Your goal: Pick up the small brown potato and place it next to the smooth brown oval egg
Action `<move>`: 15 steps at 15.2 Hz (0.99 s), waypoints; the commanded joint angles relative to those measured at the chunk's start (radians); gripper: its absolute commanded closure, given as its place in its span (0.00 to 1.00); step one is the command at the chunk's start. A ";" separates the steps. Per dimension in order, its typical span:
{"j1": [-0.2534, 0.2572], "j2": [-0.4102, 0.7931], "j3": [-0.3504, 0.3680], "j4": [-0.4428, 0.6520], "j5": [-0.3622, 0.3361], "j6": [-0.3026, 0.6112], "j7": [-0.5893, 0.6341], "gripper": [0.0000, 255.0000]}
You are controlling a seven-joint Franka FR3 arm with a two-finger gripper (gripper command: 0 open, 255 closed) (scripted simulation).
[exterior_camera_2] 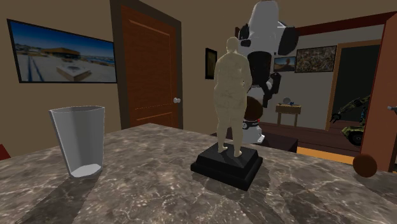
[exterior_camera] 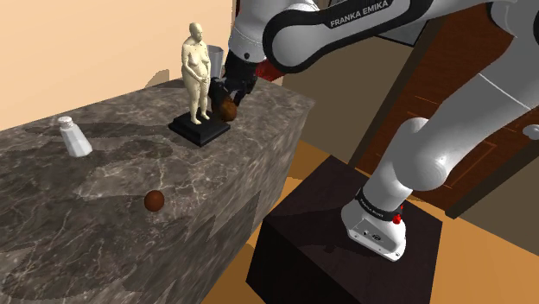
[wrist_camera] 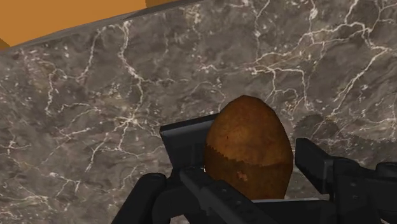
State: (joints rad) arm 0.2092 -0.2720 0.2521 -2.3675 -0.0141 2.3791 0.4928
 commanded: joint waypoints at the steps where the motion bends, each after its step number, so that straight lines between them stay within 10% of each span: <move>1: 0.010 0.030 0.039 0.032 -0.016 -0.005 0.062 1.00; 15: 0.102 0.345 0.227 0.374 -0.241 -0.098 0.461 1.00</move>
State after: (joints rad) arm 0.3051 0.0559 0.4751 -2.0044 -0.2414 2.2798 0.9357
